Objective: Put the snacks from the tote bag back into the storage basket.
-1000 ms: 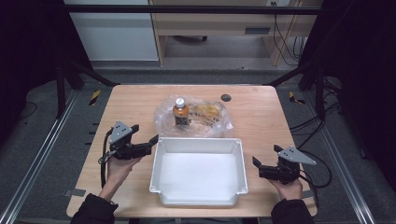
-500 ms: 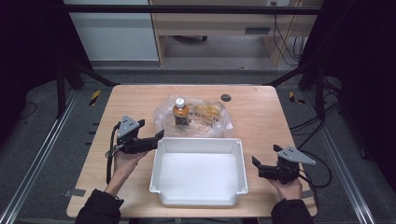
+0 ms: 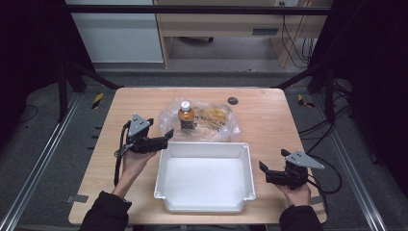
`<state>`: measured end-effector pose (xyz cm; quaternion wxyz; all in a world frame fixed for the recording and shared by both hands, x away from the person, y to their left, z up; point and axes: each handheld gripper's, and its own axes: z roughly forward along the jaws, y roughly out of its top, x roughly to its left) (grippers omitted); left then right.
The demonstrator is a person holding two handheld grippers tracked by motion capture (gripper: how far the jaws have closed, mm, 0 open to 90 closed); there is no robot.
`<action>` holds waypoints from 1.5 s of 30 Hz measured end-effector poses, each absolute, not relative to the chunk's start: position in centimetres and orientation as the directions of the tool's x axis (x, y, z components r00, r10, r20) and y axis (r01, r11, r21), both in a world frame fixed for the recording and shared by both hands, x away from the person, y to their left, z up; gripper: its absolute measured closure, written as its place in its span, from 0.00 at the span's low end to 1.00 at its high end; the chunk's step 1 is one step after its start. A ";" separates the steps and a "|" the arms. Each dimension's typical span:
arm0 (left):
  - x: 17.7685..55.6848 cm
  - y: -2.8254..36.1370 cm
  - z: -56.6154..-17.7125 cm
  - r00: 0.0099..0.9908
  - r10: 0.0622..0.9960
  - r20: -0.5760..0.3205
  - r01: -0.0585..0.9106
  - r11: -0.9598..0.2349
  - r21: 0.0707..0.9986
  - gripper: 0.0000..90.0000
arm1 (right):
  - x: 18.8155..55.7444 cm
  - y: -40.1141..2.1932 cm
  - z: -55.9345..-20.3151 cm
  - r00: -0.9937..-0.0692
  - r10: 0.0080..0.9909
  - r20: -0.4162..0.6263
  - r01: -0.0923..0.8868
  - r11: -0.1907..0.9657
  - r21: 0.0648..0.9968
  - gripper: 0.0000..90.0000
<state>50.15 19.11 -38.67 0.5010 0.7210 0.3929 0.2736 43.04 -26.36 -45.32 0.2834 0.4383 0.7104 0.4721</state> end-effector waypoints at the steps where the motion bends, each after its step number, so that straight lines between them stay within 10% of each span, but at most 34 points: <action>1: 50.2 19.0 -38.7 0.542 0.840 0.001 0.292 -0.189 0.938 0.16 | 43.1 -26.4 -45.3 -0.454 0.891 0.010 0.355 0.171 0.919 0.05; 45: 54.1 14.9 -37.4 0.552 0.834 0.003 0.280 -0.189 0.941 0.21 | 43.4 -26.1 -45.5 -0.456 0.890 0.011 0.366 0.176 0.914 0.06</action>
